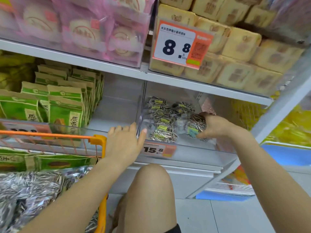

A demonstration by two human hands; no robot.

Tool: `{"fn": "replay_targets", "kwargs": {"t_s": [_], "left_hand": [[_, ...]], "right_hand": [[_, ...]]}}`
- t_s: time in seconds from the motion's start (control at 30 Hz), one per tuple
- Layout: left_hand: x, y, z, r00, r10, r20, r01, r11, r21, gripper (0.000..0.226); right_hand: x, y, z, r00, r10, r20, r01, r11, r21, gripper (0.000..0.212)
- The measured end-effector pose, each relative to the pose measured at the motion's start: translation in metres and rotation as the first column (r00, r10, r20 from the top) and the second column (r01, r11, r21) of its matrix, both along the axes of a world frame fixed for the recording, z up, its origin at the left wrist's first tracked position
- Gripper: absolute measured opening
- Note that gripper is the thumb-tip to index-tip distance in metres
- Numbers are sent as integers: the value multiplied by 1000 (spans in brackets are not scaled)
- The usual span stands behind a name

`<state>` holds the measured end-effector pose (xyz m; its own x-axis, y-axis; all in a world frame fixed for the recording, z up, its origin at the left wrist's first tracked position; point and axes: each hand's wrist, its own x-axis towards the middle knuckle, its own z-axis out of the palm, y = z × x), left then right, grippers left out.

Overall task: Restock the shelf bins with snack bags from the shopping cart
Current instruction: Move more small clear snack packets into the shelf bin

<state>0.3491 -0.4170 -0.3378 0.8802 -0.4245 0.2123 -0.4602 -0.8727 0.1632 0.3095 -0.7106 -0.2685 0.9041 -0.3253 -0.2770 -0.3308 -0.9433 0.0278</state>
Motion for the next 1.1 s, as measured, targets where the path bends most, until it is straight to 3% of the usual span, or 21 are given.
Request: {"fn": "replay_targets", "kwargs": {"t_s": [0.13, 0.33, 0.47, 0.57, 0.7, 0.77, 0.87, 1.1], "left_hand": [[1, -1, -7, 993, 3, 116, 1, 999, -36, 57], [2, -2, -6, 990, 8, 139, -2, 999, -49, 48], [2, -2, -6, 989, 16, 149, -9, 999, -49, 45], [1, -2, -6, 988, 18, 155, -10, 999, -52, 44], [1, -2, -6, 990, 5, 144, 1, 999, -47, 46], [1, -2, -6, 989, 5, 146, 1, 999, -42, 46], [1, -2, -5, 990, -3, 139, 9, 999, -43, 46], [1, 1, -3, 996, -27, 83, 30, 999, -26, 50]], "right_hand": [[10, -6, -13, 998, 52, -19, -51, 998, 41, 91], [10, -2, -35, 995, 69, 69, -83, 973, 217, 94], [-3, -11, -50, 994, 52, 92, -61, 993, 97, 102], [-8, -14, -56, 979, -101, 178, 89, 993, 71, 119], [-9, -31, -67, 952, -296, 84, 244, 893, 378, 141], [-7, -27, -64, 946, -319, 60, 271, 878, 395, 134], [-5, -20, -64, 956, -280, 82, 236, 907, 349, 98], [-6, -17, -68, 975, -205, 88, 175, 947, 270, 115]]}}
